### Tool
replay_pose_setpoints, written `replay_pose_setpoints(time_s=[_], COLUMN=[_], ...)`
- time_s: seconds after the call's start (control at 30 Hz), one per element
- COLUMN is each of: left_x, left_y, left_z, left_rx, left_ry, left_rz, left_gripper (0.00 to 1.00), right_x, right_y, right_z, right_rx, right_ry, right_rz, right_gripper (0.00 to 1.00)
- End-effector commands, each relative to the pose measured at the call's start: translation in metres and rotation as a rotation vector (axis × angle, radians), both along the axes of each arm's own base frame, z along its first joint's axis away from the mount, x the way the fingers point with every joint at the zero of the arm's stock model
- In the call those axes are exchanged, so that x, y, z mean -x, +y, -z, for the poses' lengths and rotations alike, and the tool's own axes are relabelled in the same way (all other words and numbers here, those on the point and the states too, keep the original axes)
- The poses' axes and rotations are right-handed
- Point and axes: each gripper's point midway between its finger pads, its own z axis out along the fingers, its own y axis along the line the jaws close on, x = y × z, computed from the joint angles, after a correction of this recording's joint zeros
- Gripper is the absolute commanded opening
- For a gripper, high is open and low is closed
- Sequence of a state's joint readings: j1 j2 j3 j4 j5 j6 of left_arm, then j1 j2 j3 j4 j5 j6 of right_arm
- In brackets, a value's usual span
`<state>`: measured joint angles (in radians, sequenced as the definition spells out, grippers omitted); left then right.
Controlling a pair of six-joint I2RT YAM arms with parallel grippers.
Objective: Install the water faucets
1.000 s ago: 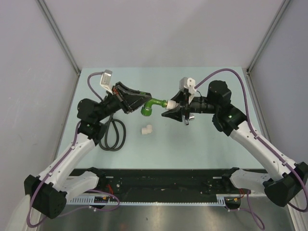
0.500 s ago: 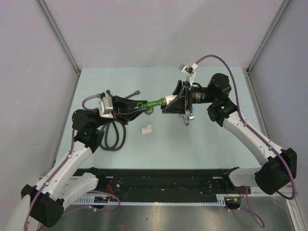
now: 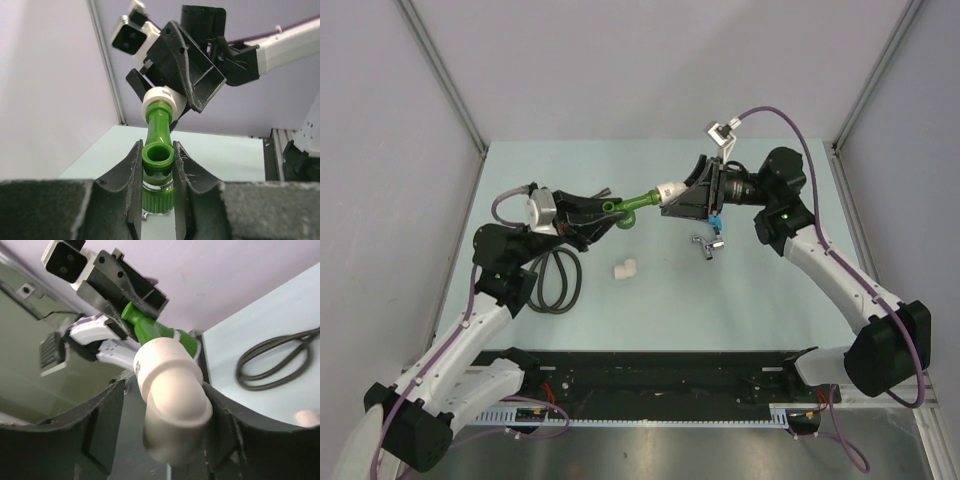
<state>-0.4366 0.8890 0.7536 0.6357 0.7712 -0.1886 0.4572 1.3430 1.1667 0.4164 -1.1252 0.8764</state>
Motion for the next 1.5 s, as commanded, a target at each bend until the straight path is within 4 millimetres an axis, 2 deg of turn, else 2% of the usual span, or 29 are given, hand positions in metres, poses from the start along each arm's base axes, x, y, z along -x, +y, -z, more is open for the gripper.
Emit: replay_pose_setpoints(time_s=[0.0,0.03,0.07,0.1,0.23,0.27,0.3,0.33,0.4,0.47,0.57,0.6,0.63,0.67,0.73,0.8,0.9,1.13,1.27,1.47], left_x=[-0.008,-0.014,-0.015,-0.018,-0.033,-0.039,-0.042,-0.045,-0.051,-0.059,-0.059,-0.055,-0.058,-0.055,-0.052,-0.052,-0.048,-0.042,-0.039,-0.036], left_y=[0.01,0.013,0.013,0.015,0.024,0.024,0.025,0.025,0.02,0.017,0.011,0.008,0.006,0.004,-0.002,-0.005,-0.007,-0.009,-0.008,-0.007], left_z=[-0.031,-0.034,-0.035,-0.036,-0.044,-0.04,-0.039,-0.045,-0.035,-0.029,-0.024,-0.023,-0.018,-0.022,-0.017,-0.014,-0.014,-0.013,-0.012,-0.008], left_rx=[0.169,0.206,0.236,0.258,0.35,0.363,0.367,0.367,0.345,0.356,0.373,0.364,0.381,0.384,0.369,0.358,0.355,0.343,0.342,0.348], left_ry=[0.116,0.151,0.206,0.237,0.39,0.473,0.506,0.524,0.646,0.786,0.935,0.965,1.042,1.043,1.116,1.144,1.184,1.226,1.227,1.233], left_rz=[-0.028,-0.051,-0.045,-0.054,-0.082,-0.087,-0.093,-0.095,-0.085,-0.063,0.034,0.077,0.111,0.147,0.213,0.245,0.292,0.346,0.347,0.34], left_gripper=[0.0,0.0,0.0,0.0,0.0,0.0,0.0,0.0,0.0,0.0,0.0,0.0,0.0,0.0,0.0,0.0,0.0,0.0,0.0,0.0], right_x=[-0.02,-0.021,-0.023,-0.025,-0.034,-0.037,-0.04,-0.041,-0.042,-0.045,-0.043,-0.042,-0.042,-0.043,-0.039,-0.042,-0.037,-0.039,-0.037,-0.029], right_y=[-0.018,-0.02,-0.024,-0.025,-0.037,-0.041,-0.047,-0.051,-0.061,-0.067,-0.072,-0.071,-0.072,-0.072,-0.068,-0.067,-0.06,-0.042,-0.03,-0.017], right_z=[-0.027,-0.027,-0.027,-0.028,-0.024,-0.023,-0.027,-0.025,-0.033,-0.03,-0.027,-0.019,-0.018,-0.016,-0.015,-0.017,-0.023,-0.01,-0.008,-0.01], right_rx=[-0.05,-0.047,-0.044,-0.044,-0.003,0.009,0.021,0.043,0.064,0.112,0.19,0.225,0.246,0.257,0.265,0.266,0.218,0.246,0.244,0.201], right_ry=[-0.172,-0.179,-0.197,-0.211,-0.31,-0.342,-0.449,-0.465,-0.617,-0.709,-0.908,-0.929,-0.999,-1.023,-1.059,-1.103,-1.161,-1.2,-1.22,-1.213], right_rz=[0.15,0.159,0.172,0.182,0.259,0.285,0.329,0.352,0.41,0.45,0.482,0.472,0.468,0.465,0.447,0.478,0.47,0.434,0.423,0.395], right_gripper=[0.76,0.81,0.97,1.0,1.0,1.0,1.0,1.0,1.0,1.0,1.0,1.0,1.0,1.0,1.0,1.0,1.0,1.0,0.93,0.76])
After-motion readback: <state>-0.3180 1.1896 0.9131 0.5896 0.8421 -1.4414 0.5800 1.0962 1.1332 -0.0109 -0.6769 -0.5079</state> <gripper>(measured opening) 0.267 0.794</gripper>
